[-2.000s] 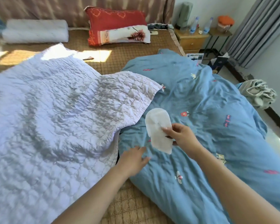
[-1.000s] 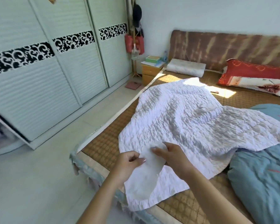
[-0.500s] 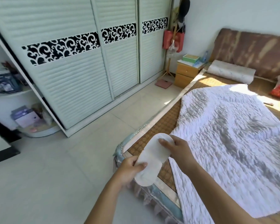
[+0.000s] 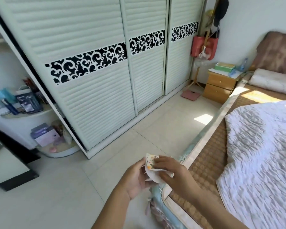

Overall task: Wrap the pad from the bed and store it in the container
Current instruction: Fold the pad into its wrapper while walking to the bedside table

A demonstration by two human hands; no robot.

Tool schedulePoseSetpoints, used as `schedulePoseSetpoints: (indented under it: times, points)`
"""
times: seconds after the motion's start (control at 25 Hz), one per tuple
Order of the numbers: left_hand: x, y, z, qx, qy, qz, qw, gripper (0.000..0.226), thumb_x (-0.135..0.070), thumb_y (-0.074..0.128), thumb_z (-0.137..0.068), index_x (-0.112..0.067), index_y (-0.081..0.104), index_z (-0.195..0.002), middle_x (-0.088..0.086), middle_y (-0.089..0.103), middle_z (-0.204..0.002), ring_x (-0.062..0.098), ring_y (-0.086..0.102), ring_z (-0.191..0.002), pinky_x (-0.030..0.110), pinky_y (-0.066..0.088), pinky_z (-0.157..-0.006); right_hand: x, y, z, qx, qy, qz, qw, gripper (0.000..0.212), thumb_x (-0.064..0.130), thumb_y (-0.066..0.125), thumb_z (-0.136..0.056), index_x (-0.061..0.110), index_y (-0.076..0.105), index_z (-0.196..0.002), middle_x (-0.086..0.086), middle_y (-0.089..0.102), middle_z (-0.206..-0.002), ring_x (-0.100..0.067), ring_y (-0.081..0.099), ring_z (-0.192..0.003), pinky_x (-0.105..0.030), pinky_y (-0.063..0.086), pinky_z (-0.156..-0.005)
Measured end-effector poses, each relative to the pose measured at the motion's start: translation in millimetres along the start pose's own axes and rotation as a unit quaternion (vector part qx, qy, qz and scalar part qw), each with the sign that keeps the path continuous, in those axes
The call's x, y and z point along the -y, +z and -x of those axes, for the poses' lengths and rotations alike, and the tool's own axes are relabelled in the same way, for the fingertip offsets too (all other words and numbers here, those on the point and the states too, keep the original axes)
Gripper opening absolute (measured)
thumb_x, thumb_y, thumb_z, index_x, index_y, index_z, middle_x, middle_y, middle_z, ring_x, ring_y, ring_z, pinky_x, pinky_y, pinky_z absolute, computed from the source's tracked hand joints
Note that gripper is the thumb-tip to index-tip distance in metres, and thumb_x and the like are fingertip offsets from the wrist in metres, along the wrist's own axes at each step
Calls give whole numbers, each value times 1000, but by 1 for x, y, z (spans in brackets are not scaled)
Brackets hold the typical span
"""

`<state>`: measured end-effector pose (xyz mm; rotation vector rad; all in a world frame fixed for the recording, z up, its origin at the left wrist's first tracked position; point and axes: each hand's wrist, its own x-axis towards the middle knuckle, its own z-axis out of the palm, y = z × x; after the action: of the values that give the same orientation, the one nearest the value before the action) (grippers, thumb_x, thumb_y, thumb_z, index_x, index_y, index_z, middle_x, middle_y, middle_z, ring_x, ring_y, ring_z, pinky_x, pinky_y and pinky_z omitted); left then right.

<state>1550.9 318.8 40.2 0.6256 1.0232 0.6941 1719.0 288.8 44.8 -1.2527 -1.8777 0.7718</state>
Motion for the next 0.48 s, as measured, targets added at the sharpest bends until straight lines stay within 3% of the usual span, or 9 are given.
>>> schedulePoseSetpoints:
  times: [0.08, 0.2, 0.28, 0.4, 0.48]
  points:
    - [-39, -35, -30, 19, -9, 22, 1000, 50, -44, 29, -99, -12, 66, -112, 12, 72, -103, 22, 69, -88, 37, 57, -74, -5, 21, -52, -11, -64, 40, 997, 19, 1, 71, -76, 7, 77, -94, -4, 71, -112, -11, 55, -115, -33, 43, -102]
    - [-94, -70, -70, 15, 4, -12, 1000, 41, -37, 37, -99, -11, 67, -110, 10, 75, -97, 20, 72, -83, 34, 58, -66, -11, 37, -122, 45, -64, 81, 994, 19, 19, 74, -78, 13, 77, -96, -3, 67, -122, -8, 46, -126, -35, 33, -108]
    - [-120, -86, -95, -3, 19, -27, 999, 31, -26, 48, -97, -6, 63, -115, 11, 74, -97, 23, 71, -84, 32, 58, -61, -20, 41, -154, 53, -6, 47, 997, 22, 29, 71, -82, 19, 74, -102, 5, 59, -131, -4, 39, -133, -29, 27, -112]
    - [-152, -112, -137, 2, 23, -38, 999, 27, -15, 56, -92, -4, 61, -117, 13, 72, -102, 25, 70, -88, 32, 59, -64, -36, 44, -204, -49, 130, -65, 988, 30, 43, 57, -85, 36, 64, -113, 20, 51, -132, 5, 43, -128, -23, 38, -108]
    - [-179, -126, -173, 23, 22, -44, 999, 25, -13, 58, -91, -6, 61, -114, 13, 73, -103, 25, 72, -91, 31, 59, -65, -53, 53, -247, -92, 241, -125, 958, 47, 51, 45, -87, 37, 46, -132, 15, 46, -138, -5, 43, -131, -32, 37, -111]
